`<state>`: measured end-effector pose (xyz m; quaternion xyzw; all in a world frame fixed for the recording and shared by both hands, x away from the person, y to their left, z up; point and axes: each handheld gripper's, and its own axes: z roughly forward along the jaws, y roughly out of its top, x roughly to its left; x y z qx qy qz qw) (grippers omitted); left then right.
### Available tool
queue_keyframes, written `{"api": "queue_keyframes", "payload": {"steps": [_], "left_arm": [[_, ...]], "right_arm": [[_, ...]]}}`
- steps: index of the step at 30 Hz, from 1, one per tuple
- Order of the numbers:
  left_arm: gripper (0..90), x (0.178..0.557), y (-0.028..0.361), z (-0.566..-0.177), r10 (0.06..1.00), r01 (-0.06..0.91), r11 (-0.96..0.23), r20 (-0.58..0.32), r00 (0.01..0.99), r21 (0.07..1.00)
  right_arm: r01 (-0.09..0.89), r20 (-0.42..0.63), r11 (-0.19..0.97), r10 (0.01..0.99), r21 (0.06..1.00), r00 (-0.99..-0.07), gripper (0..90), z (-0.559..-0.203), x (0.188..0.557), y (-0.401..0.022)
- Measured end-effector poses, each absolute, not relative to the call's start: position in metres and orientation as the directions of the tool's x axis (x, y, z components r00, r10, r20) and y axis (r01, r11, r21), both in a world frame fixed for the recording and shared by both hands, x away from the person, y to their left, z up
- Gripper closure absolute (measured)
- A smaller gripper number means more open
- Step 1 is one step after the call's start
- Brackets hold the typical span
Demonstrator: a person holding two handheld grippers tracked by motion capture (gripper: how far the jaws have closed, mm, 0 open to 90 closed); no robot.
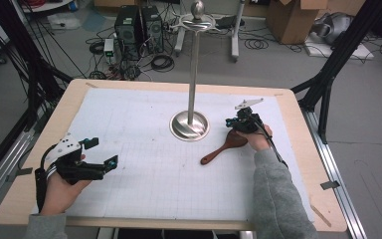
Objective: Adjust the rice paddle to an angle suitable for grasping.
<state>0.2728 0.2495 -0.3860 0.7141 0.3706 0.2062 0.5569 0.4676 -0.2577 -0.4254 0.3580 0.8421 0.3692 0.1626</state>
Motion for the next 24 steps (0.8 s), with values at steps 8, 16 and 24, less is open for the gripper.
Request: {"api": "queue_keyframes", "payload": {"steps": [8,16,24], "left_arm": [[1.7,0.273,0.248,-0.388,0.756,0.304,-0.113,-0.117,0.644,0.946],[1.7,0.275,0.248,-0.39,0.758,0.316,-0.116,-0.122,0.641,0.942],[1.7,0.275,0.247,-0.39,0.758,0.317,-0.116,-0.122,0.641,0.941]], "right_arm": [[0.498,0.007,0.483,0.713,0.72,-0.701,89.4,-0.431,0.469,-0.253],[0.513,0.003,0.497,0.716,0.699,-0.698,89.4,-0.436,0.471,-0.252],[0.533,0.022,0.484,0.726,0.694,-0.687,89.7,-0.437,0.472,-0.252]]}}
